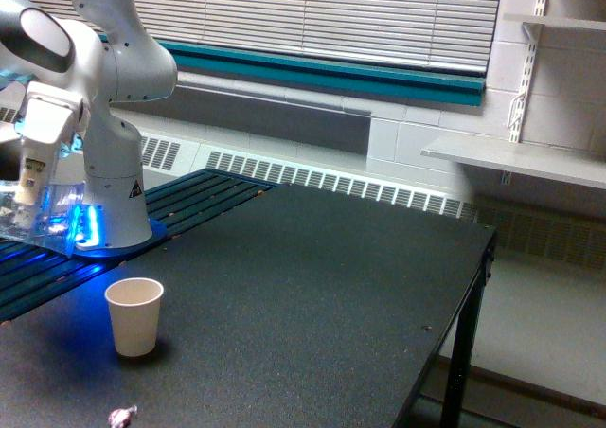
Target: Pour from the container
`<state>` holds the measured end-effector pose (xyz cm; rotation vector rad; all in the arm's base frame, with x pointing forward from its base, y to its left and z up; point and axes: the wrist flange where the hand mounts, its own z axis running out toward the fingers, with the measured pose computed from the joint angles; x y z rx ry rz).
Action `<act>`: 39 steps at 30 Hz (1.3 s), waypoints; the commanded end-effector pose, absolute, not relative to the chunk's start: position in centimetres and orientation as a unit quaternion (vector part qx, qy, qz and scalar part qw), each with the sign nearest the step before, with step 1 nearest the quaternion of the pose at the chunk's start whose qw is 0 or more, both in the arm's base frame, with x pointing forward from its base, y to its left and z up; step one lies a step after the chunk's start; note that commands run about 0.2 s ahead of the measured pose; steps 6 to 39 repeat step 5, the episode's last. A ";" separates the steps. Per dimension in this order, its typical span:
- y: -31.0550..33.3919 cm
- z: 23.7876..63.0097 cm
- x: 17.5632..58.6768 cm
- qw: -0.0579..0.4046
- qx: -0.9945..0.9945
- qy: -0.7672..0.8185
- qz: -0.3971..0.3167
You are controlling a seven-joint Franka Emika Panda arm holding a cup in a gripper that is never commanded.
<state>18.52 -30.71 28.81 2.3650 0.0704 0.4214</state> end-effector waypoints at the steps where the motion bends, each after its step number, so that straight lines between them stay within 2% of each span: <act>1: -29.7 28.2 18.9 0.357 0.919 0.027 0.165; 39: -29.1 27.7 19.1 0.351 0.921 0.014 0.170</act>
